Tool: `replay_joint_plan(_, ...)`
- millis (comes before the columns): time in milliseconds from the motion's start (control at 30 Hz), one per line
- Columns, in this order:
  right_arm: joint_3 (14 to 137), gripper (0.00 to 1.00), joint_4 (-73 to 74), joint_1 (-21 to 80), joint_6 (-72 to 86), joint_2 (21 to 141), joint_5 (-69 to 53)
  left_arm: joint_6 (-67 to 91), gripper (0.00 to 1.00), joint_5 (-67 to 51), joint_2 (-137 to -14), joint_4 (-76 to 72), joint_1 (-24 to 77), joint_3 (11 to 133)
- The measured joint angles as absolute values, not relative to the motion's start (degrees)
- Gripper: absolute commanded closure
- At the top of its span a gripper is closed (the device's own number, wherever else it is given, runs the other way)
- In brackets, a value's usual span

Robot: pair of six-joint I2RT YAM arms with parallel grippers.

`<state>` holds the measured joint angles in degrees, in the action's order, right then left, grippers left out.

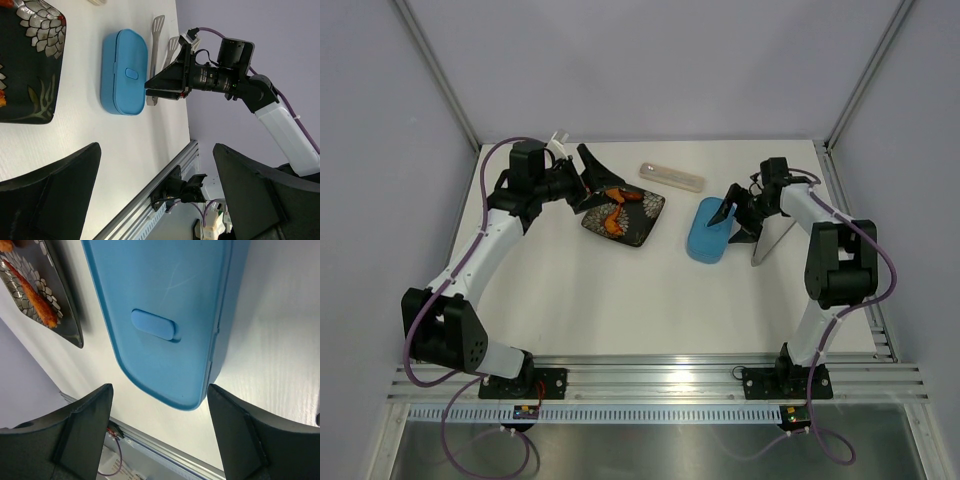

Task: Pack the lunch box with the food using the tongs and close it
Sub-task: Close the box lid on the packing box.

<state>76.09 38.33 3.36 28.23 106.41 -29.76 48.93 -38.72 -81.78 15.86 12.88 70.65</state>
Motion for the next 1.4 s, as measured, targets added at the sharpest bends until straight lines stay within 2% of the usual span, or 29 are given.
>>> replay_joint_plan(333, 79.9, 0.18, 45.4, 3.4, 25.5, 103.3, -19.9, 49.4, 0.01, -38.7, -81.3, 15.4, 12.9, 69.6)
replay_joint_plan(500, 86.3, 0.19, 48.8, 5.3, 20.3, 102.9, -11.8, 49.5, 0.01, -38.7, -81.3, 15.4, 12.9, 69.6)
replay_joint_plan(867, 99.7, 0.18, 52.2, 12.7, 7.5, 110.7, -5.9, 49.6, 0.01, -38.5, -81.3, 15.3, 12.9, 69.6)
replay_joint_plan(1400, 95.1, 0.19, 49.6, 17.0, 6.0, 117.4, -0.4, 49.8, 0.01, -38.3, -81.5, 15.4, 12.9, 69.6)
